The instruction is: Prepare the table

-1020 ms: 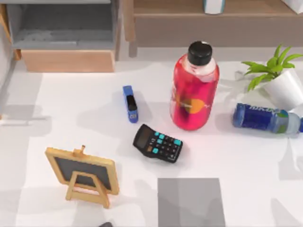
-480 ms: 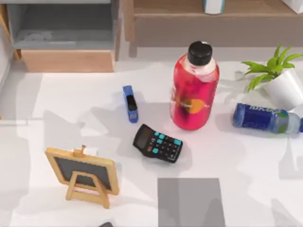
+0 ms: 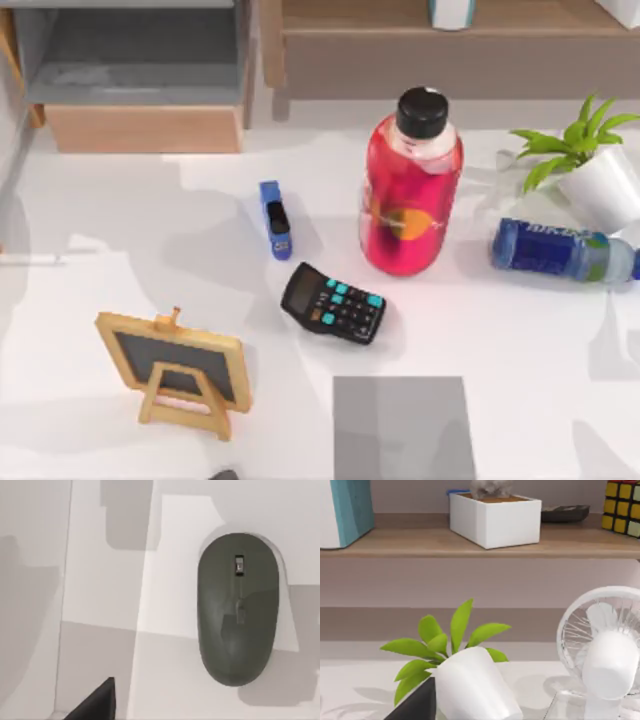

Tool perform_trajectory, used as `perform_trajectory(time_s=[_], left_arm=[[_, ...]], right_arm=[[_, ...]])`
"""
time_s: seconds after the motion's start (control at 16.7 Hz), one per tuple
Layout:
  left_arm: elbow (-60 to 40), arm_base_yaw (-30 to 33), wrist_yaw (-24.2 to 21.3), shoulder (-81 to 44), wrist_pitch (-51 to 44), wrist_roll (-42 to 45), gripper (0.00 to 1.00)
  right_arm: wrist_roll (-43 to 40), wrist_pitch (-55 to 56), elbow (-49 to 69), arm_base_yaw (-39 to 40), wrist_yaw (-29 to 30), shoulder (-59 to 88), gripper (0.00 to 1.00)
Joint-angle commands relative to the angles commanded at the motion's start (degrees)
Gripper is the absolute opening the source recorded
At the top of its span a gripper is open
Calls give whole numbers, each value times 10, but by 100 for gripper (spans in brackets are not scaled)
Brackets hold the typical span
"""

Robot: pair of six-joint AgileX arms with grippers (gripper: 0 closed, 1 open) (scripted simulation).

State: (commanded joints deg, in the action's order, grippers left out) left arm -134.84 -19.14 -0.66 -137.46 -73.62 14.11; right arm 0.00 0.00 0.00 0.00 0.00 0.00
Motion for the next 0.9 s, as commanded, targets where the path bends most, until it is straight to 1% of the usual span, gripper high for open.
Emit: perform_trajectory(time_s=[0.12, 0.3, 0.6, 0.9], left_arm=[[-42, 0, -4, -64, -23, -7, 100], [-76, 4, -8, -117, -36, -11, 100], [-81, 5, -9, -124, -36, -11, 100], [-64, 1, -9, -125, -20, -9, 100]], right_arm=[[0, 0, 0, 0, 0, 0, 100], [0, 0, 0, 0, 0, 0, 100], [0, 0, 0, 0, 0, 0, 100], [0, 0, 0, 0, 0, 0, 100]])
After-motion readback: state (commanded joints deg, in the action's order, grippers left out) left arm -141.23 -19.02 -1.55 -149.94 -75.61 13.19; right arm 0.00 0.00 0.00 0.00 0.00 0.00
